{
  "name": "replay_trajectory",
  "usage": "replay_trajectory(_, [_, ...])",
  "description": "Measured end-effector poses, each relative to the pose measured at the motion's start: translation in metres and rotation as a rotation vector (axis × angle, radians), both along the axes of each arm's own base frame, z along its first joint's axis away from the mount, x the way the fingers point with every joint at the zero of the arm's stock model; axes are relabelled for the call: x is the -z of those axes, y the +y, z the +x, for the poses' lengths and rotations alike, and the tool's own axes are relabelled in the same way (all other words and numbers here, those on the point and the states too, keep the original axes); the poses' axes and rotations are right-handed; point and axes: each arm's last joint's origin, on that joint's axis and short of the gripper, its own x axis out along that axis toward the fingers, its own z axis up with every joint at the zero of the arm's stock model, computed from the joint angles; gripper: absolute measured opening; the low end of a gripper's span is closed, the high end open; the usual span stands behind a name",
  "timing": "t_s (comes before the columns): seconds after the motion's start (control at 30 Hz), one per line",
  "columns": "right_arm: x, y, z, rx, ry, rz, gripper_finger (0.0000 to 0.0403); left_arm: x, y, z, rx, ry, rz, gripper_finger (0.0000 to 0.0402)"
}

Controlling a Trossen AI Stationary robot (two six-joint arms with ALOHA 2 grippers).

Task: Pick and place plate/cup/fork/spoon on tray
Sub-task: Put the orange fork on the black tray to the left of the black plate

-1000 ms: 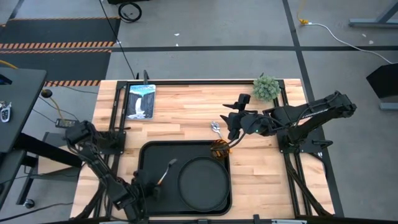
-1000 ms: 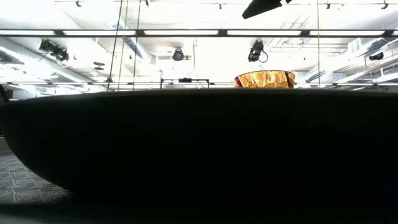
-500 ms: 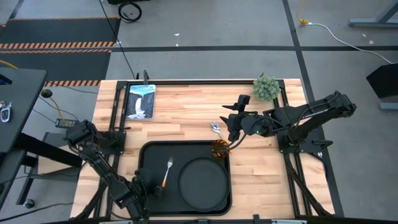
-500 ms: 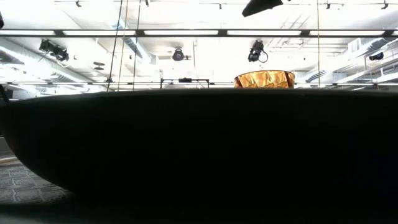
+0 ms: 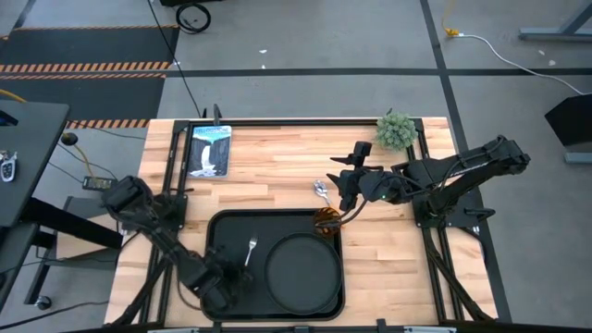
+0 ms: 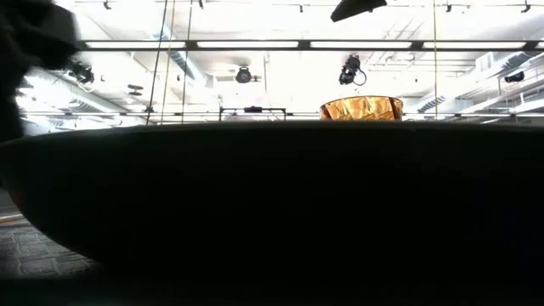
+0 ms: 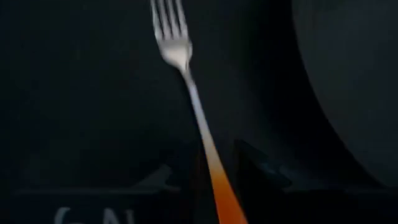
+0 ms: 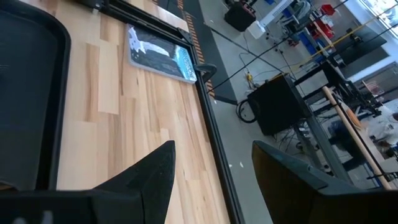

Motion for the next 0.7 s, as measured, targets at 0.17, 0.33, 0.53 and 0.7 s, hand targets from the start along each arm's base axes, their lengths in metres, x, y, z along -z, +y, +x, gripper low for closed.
replay_trajectory(0.17, [0.0,0.0,0.0,-0.013,0.0,0.01,0.0219,0.001,0.017,0.017,0.072,0.077,0.015,0.0105])
replay_trajectory(0.33, [0.0,0.001,0.001,-0.011,-0.008,0.016,0.0219,0.001,0.028,0.027,0.109,0.134,-0.002,0.0106])
replay_trajectory(0.53, [-0.001,0.001,0.001,-0.012,-0.015,0.018,0.0219,-0.002,0.033,0.033,0.096,0.149,-0.013,0.0105])
replay_trajectory(0.7, [-0.001,0.001,0.001,-0.012,-0.022,0.02,0.0219,-0.029,0.028,0.039,0.101,0.176,0.071,0.0105])
